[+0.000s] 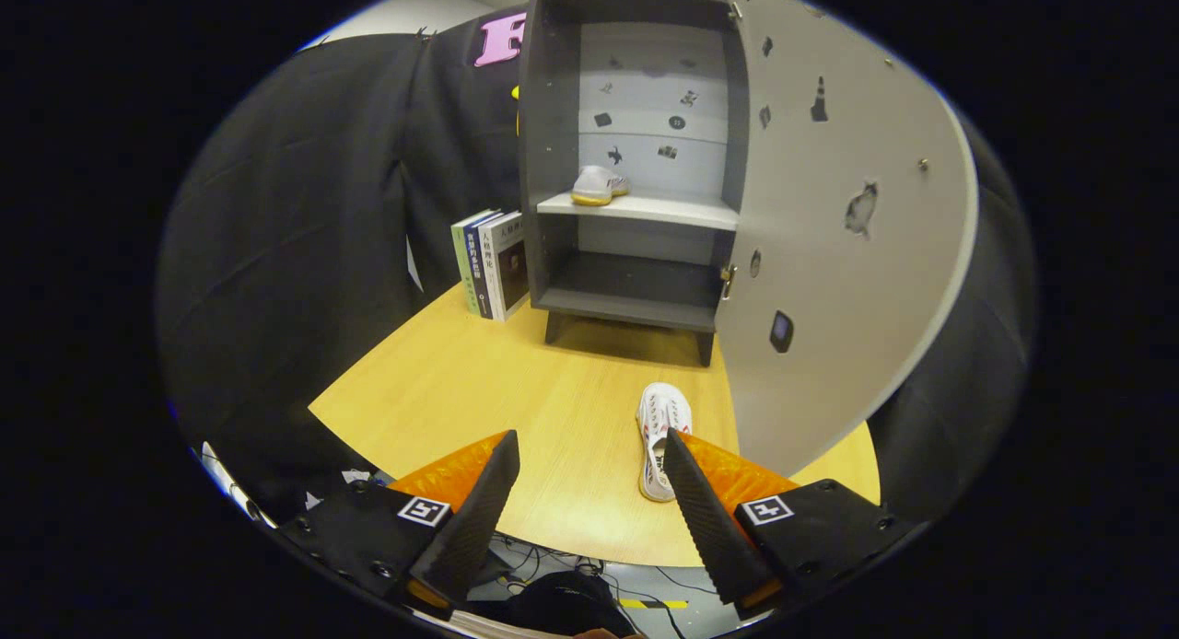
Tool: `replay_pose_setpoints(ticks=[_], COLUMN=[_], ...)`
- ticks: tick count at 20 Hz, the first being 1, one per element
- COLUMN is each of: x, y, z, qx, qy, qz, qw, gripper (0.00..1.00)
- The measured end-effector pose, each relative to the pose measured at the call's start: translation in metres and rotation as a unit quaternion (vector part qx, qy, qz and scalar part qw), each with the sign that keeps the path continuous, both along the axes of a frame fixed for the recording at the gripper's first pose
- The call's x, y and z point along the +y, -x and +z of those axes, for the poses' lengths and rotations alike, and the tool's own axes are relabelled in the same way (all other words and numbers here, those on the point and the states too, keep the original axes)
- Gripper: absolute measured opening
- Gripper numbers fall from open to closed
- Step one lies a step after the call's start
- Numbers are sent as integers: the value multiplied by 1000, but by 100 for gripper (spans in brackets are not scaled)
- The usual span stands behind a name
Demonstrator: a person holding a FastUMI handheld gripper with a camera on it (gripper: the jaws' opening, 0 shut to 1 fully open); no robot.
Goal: Open the shoe cabinet door, grab the shoes and put them into the shoe cabinet, then close the shoe cabinet door.
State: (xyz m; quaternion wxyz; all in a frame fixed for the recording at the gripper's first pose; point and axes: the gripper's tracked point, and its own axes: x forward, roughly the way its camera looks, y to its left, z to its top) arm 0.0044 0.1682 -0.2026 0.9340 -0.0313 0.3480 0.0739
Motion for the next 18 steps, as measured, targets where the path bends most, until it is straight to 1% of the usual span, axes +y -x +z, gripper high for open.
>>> replay_pose_setpoints(ticks=[2, 5, 8, 9, 12, 16, 18], x=[1, -6, -12, -11, -18, -43, -48], y=[-18, -43, -54, -59, -71, -87, -88], z=[-25, -64, -105, -115, -152, -170, -185], qx=[13, 30, 71, 74, 90, 86, 99], qy=[-5, 15, 8, 1, 20, 27, 22], qz=[-10, -20, -33, -33, -26, -57, -63], qw=[1000, 999, 997, 997, 995, 994, 993], gripper=[99, 99, 99, 99, 98, 97, 97])
